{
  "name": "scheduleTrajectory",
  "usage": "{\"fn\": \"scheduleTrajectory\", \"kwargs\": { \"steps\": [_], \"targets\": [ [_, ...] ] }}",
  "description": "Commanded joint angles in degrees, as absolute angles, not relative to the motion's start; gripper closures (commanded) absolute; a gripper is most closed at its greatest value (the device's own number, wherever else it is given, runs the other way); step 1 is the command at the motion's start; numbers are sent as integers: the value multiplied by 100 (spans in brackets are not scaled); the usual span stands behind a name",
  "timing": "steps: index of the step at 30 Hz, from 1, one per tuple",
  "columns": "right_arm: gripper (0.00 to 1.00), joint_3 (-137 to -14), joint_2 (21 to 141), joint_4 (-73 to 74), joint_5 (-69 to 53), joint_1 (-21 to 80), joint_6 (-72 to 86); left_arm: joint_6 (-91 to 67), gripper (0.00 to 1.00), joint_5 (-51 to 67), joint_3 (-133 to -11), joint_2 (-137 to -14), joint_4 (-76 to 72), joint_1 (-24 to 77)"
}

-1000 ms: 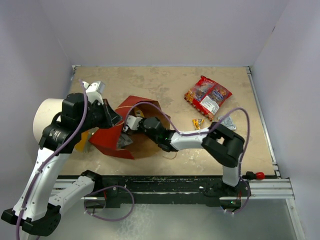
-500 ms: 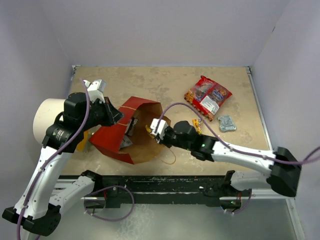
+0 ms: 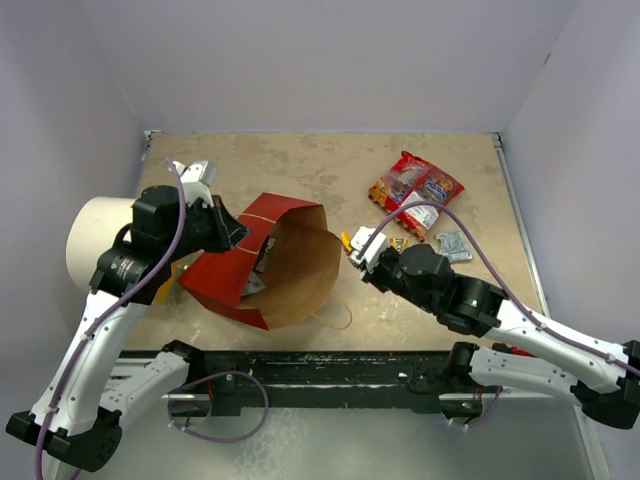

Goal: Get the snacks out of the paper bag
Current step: Place the snack at the center of the board.

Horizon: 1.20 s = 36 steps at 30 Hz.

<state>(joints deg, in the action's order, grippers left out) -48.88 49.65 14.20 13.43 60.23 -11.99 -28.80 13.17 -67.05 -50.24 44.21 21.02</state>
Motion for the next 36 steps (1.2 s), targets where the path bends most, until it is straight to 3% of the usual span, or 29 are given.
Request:
{"fn": "scheduleTrajectory", "kwargs": {
  "steps": [1,7,16,23,36],
  "targets": [
    [100,-5053,4603,1162,2582,6027,-1091,-2810,100,1228,-6709,-4959,4201,2111],
    [100,-4728,4610,584,4532,5653,122,-2795,100,1186,-6700,-4885,4293,2107],
    [100,-4071,4963,95,3422,3337,2016,-2785,100,1305,-6801,-4899,4403,2105],
    [100,-3418,5375,-142,2973,2401,2787,-2861,100,1397,-6804,-4847,4447,2110],
    [100,-2446,5063,-420,1842,1232,4433,-2895,100,1527,-6736,-4857,4371,2107]
  ]
}}
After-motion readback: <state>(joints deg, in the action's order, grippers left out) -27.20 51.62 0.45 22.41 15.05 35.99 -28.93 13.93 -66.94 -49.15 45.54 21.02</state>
